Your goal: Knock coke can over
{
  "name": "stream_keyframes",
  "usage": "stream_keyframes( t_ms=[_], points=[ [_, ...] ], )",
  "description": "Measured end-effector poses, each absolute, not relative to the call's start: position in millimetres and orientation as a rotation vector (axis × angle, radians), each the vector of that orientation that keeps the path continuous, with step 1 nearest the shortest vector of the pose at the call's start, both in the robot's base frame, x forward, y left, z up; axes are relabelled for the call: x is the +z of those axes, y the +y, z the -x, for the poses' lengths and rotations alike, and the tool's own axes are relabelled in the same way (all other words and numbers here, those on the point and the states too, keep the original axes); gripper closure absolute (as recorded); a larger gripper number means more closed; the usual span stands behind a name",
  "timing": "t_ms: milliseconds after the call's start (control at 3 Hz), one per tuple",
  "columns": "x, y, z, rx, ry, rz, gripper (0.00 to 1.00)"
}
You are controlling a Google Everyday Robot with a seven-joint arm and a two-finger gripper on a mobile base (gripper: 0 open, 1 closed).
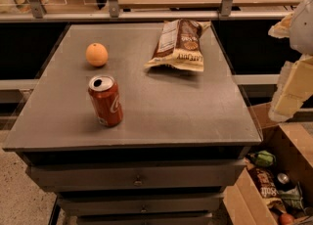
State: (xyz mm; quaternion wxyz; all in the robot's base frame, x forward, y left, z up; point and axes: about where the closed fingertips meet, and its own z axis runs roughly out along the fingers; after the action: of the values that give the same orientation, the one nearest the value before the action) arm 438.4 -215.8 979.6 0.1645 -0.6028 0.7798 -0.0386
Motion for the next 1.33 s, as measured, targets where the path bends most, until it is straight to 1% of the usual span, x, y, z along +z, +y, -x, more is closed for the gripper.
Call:
stream_keyframes(
  t_ms=[333,667,1333],
  points=[
    [980.2,-214.6,-438.8,-0.109,2.218,1.716,0.0],
    [974.1,-203.3,-441.5,-0.043,2.2,1.717,0.0],
    [949.7,-157.3,-447.4,0.167,2.092,1.719,0.0]
  ],
)
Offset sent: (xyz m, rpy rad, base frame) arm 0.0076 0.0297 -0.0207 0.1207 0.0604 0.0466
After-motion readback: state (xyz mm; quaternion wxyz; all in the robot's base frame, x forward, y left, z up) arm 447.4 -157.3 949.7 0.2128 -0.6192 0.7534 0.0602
